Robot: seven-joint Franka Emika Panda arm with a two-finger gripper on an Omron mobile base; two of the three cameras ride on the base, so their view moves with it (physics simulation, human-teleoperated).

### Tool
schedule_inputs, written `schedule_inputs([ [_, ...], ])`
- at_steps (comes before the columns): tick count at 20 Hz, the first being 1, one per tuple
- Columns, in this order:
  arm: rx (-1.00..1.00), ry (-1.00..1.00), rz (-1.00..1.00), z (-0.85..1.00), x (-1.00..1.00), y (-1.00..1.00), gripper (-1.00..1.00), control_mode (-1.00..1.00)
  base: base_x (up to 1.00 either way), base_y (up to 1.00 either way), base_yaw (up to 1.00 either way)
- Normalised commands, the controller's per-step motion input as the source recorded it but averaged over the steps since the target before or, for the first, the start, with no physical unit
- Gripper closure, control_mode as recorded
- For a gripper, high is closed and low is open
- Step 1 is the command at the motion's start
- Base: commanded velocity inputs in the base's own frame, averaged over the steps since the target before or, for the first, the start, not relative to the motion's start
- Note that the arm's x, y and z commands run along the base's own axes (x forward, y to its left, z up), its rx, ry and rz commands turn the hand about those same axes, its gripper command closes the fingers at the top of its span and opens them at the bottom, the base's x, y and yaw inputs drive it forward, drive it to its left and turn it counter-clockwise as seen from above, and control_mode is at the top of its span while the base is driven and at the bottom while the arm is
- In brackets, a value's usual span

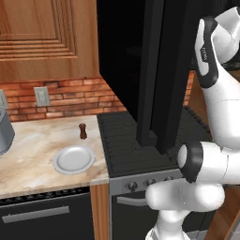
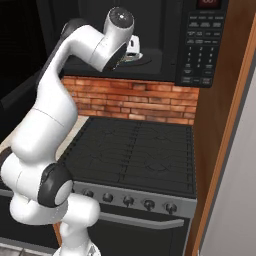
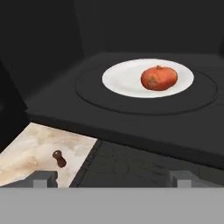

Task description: Pick the squash from the counter and place it in the microwave.

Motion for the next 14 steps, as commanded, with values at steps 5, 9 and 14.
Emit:
schedule_inputs([
  [5, 0.00, 0.00, -0.30, 0.01, -1.00, 0.00, -1.00, -1.00, 0.00, 0.00, 0.00],
  [9, 0.00, 0.00, -0.33, 0.00, -1.00, 0.00, -1.00, -1.00, 0.00, 0.00, 0.00],
  [14, 0.00, 0.01, -0.24, 0.00, -1.00, 0.00, -1.00, -1.00, 0.00, 0.00, 0.00],
])
